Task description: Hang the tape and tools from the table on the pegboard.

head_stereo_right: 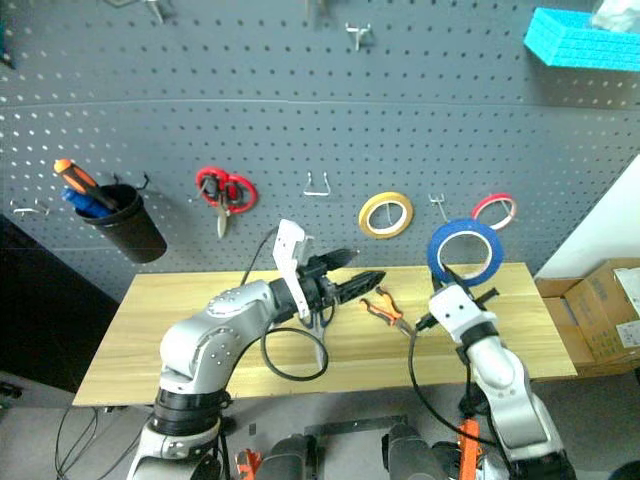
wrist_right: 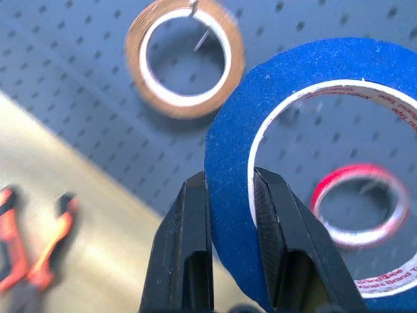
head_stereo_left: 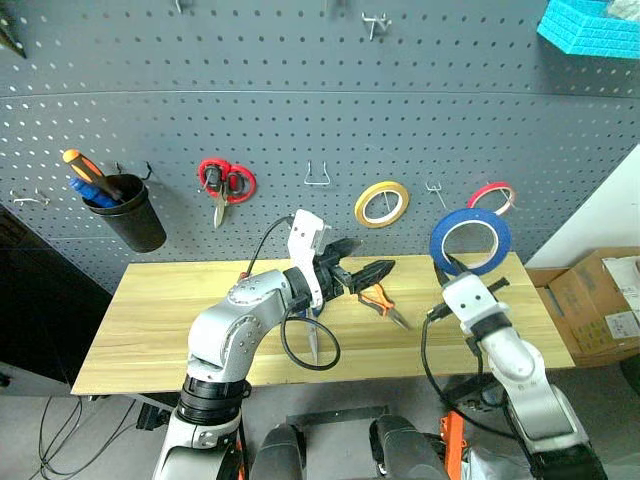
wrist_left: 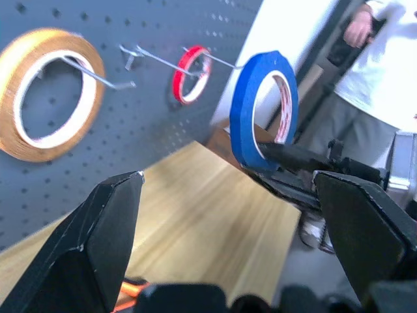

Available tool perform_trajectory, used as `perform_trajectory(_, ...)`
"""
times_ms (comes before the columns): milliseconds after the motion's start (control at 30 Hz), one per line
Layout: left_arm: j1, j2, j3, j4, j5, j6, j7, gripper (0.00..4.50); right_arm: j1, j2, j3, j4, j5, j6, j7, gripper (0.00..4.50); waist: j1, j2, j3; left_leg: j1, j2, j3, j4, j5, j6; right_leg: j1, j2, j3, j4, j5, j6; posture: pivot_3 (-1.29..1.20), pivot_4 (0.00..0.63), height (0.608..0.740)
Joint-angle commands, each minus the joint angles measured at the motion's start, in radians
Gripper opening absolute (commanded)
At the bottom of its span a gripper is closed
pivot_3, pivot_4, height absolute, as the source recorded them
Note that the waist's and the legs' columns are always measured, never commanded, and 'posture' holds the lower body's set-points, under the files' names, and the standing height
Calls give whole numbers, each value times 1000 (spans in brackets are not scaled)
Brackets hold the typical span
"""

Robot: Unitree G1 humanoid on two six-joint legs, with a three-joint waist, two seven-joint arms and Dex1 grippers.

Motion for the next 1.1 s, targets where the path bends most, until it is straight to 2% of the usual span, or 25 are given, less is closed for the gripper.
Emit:
perform_trajectory(33, -65, -19, -7, 14, -1, -46, 13, 4500, -98, -21, -30, 106, 15, -94, -3, 522, 0, 0, -4, 2, 0, 0, 0, 0, 0, 2, 0, 0, -1, 0, 0, -24, 44, 740)
perform_trajectory(300, -120, -48, -27, 63, 4, -81, 33, 4500, -256, -26, -16, 322, 35, -209, 19, 522, 4, 0, -21, 3, 0, 0, -1, 0, 0, 3, 0, 1, 0, 2, 4, 11, 41, 740)
perform_trajectory(500, -129, -57, -33, 81, 7, -93, 39, 4500, -310, 21, -32, 413, 151, -162, 111, 522, 6, 0, -22, 3, 0, 0, -1, 0, 0, 3, 1, 1, 1, 2, 4, 12, 47, 740)
perform_trajectory(733, -166, -56, -42, 149, 20, -128, 24, 4500, -363, 25, -34, 481, 232, -115, 232, 522, 7, 0, -22, 3, 0, 0, 0, 0, 1, 3, 1, 2, 2, 3, 5, -5, 55, 740)
perform_trajectory(1033, -220, -70, -54, 247, 38, -188, -2, 4500, -356, -2, -51, 483, 237, -108, 248, 522, 7, 0, -22, 3, 0, 0, 0, 0, 1, 3, 1, 2, 2, 3, 5, -34, 68, 740)
perform_trajectory(1100, -215, -71, -58, 247, 38, -191, -10, 4500, -342, 1, -54, 458, 247, -97, 258, 1224, 6, 0, -22, 4, 0, 0, 0, 0, 1, 3, 1, 2, 2, 3, 5, -38, 69, 740)
